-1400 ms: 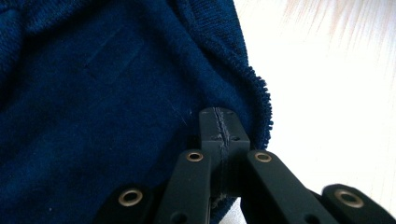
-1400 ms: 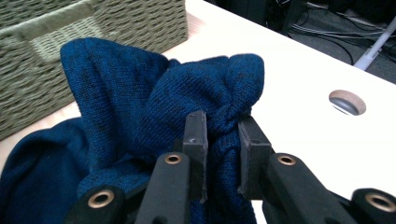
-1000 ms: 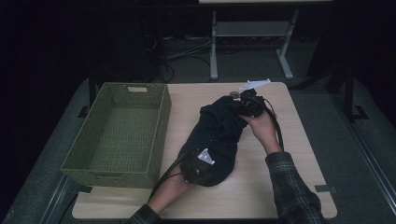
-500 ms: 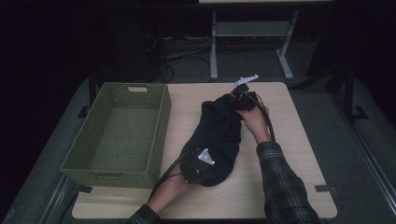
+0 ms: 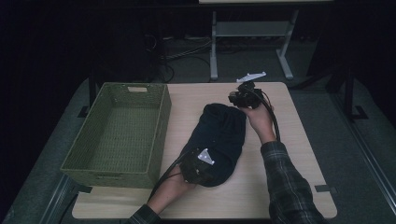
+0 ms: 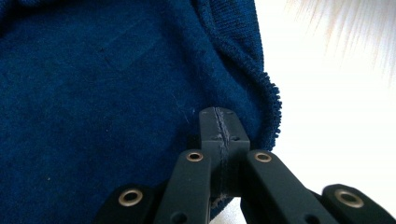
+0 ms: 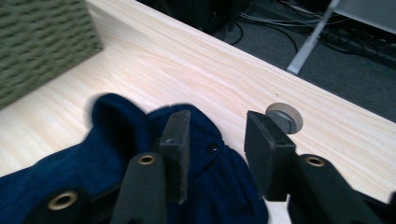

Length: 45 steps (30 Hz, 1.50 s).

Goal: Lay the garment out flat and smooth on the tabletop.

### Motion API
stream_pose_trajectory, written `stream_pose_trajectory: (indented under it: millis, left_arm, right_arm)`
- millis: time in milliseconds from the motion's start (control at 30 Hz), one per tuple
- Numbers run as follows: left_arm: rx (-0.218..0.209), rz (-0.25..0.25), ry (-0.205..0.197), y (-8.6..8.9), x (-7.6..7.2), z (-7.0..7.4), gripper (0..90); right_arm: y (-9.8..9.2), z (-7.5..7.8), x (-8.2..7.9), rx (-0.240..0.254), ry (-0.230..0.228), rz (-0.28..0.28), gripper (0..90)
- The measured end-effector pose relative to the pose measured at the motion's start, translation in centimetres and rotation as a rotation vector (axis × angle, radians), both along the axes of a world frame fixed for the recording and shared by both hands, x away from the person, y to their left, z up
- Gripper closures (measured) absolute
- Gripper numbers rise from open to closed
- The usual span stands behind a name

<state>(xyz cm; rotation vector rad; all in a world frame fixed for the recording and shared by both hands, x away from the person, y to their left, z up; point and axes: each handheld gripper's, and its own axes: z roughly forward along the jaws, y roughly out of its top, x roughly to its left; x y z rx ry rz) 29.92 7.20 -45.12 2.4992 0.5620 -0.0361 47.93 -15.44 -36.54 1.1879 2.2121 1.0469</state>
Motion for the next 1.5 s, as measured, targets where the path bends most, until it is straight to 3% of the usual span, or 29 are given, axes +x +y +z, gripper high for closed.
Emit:
stream_pose_trajectory:
  millis: [267, 400, 567, 633, 900, 1033, 1267, 1500]
  left_arm:
    - [-0.008, 0.005, 0.004, 0.0, 0.0, -0.1, 90.0]
    - [-0.005, 0.002, -0.004, 0.0, 0.0, 0.0, 90.0]
    - [-0.008, 0.003, -0.005, 0.0, 0.0, -0.1, 90.0]
    - [-0.013, 0.007, -0.001, 0.0, 0.0, -0.1, 90.0]
    - [-0.01, 0.005, 0.003, 0.1, 0.0, -0.1, 90.0]
    - [-0.009, 0.003, 0.003, 0.2, 0.1, -0.1, 90.0]
    - [-0.007, 0.006, 0.0, 0.1, 0.0, -0.1, 90.0]
    - [0.002, 0.016, 0.003, 0.1, 0.2, 0.3, 84.8]
  right_arm:
    - [-1.9, 0.5, -4.1, 0.025, 0.017, 0.069, 89.1]
    - [-2.5, -0.1, -5.9, 0.019, 0.034, 0.095, 90.0]
    - [-3.0, -1.0, -8.1, 0.053, 0.053, 0.118, 90.0]
    - [-3.2, -1.9, -9.6, 0.056, 0.056, 0.139, 90.0]
    - [-2.8, -4.4, -13.0, 0.066, 0.097, 0.191, 90.0]
    - [-2.4, -6.1, -13.9, 0.068, 0.144, 0.203, 90.0]
    - [-1.5, -8.2, -14.1, 0.043, 0.182, 0.22, 90.0]
    - [-1.0, -9.8, -14.2, -0.02, 0.208, 0.219, 90.0]
